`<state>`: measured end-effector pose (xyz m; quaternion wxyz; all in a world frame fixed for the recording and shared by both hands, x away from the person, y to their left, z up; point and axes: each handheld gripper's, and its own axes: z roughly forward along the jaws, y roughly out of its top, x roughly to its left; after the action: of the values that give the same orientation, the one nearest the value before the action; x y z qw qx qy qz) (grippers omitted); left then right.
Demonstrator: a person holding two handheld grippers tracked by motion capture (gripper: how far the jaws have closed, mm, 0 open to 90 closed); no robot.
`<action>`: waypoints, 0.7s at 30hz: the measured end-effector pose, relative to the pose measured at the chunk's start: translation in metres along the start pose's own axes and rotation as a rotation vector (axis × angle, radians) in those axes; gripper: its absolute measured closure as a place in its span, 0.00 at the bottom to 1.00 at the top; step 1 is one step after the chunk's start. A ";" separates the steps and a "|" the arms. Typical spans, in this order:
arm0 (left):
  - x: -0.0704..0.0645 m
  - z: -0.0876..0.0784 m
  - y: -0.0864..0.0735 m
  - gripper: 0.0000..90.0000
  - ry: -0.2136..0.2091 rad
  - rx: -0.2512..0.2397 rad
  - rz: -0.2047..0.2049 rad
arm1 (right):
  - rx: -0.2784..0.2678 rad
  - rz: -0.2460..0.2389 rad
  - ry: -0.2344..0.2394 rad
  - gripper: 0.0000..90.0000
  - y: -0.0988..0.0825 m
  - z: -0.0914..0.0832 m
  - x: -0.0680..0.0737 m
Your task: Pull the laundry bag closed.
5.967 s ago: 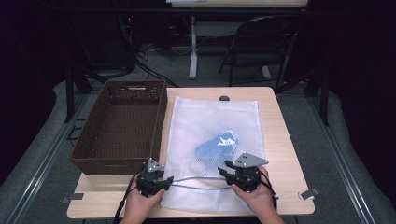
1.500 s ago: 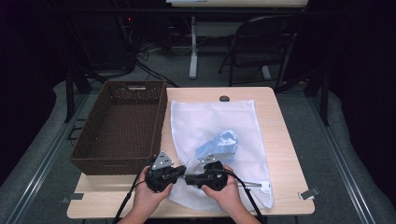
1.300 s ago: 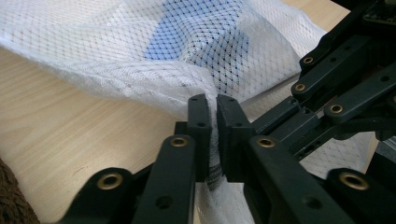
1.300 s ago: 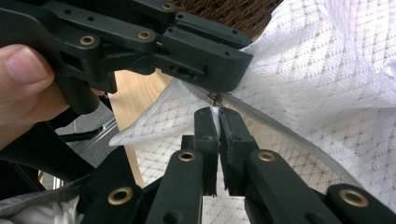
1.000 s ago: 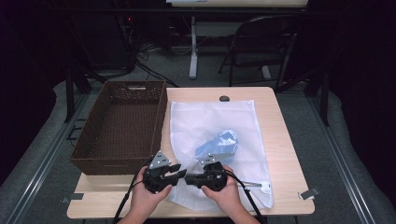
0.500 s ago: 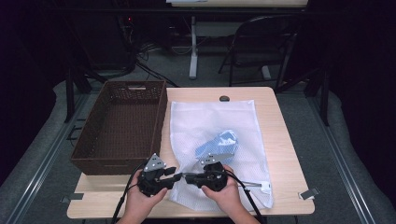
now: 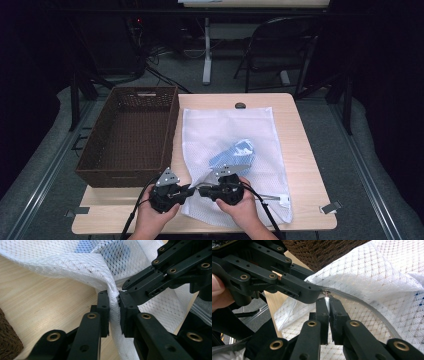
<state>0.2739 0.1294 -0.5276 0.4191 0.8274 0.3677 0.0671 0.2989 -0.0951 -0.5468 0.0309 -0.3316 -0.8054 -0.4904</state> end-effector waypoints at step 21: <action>-0.004 -0.004 0.002 0.93 0.039 -0.004 0.031 | 0.011 0.043 -0.021 0.97 -0.001 -0.002 -0.003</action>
<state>0.2707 0.1284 -0.5226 0.4124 0.8307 0.3627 0.0906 0.2998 -0.0984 -0.5476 0.0346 -0.3536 -0.8012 -0.4815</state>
